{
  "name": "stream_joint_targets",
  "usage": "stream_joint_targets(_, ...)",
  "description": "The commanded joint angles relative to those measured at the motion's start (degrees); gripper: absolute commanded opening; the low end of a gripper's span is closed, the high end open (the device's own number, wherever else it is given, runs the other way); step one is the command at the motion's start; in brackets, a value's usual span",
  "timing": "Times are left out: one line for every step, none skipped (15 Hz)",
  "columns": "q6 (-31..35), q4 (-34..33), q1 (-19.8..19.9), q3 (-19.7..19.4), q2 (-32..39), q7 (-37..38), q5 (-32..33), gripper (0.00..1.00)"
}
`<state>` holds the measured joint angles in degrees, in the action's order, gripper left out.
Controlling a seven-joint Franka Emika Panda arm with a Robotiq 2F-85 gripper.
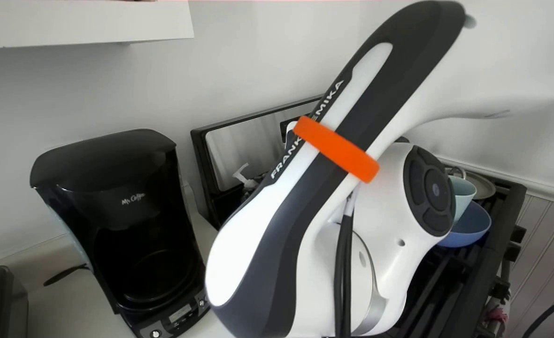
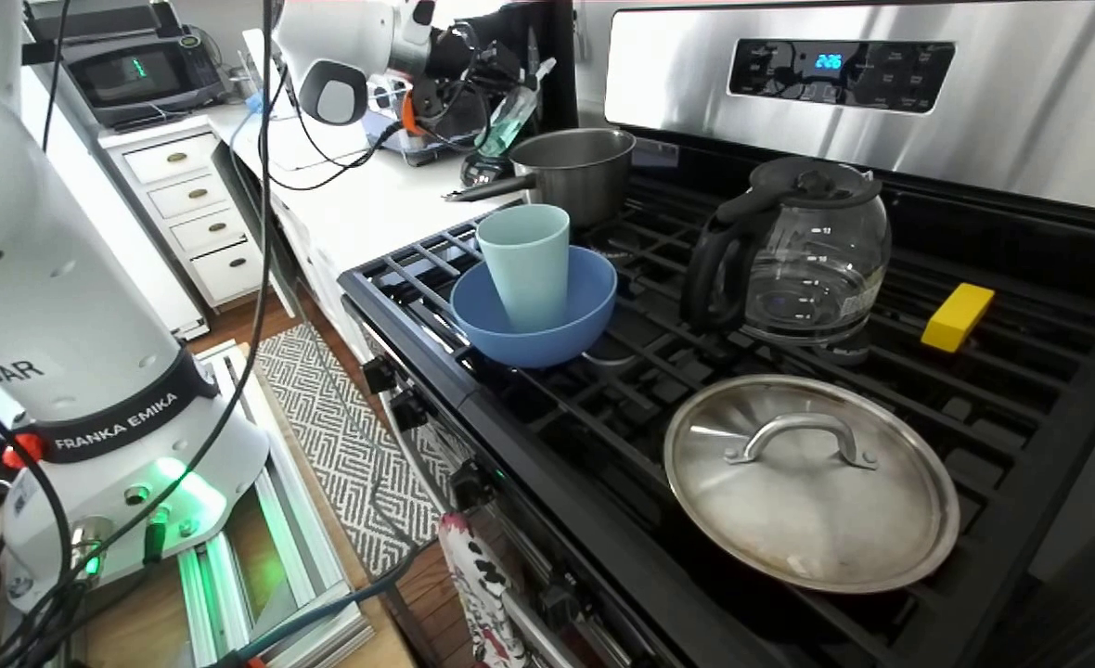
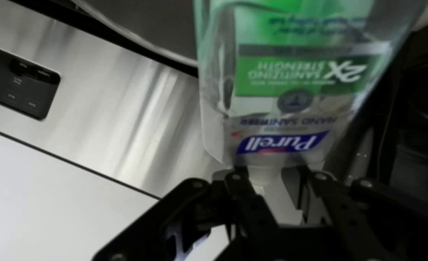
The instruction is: Put the bottle in the pot
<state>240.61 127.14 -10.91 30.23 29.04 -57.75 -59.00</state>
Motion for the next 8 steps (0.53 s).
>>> stream_joint_targets(2.0, -2.7, -9.8, -9.7, -3.1, 4.0, -1.9, 0.08)
stream_joint_targets(2.7, -3.0, -10.9, -11.8, -2.8, 5.2, -0.9, 0.08)
stream_joint_targets(2.3, -3.9, -11.4, -14.1, -2.9, 5.4, 0.0, 0.08)
stream_joint_targets(2.1, -4.3, -13.1, -17.2, -2.9, 6.3, 0.0, 0.08)
stream_joint_targets(2.2, -4.8, -14.5, -20.7, -2.8, 7.3, 0.2, 0.08)
stream_joint_targets(2.2, -5.3, -15.2, -22.9, -2.3, 8.2, 0.4, 0.08)
stream_joint_targets(2.6, -5.4, -14.6, -23.8, -1.4, 9.2, 1.1, 0.08)
stream_joint_targets(3.0, -5.5, -13.4, -23.6, -0.4, 10.4, 1.7, 0.08)
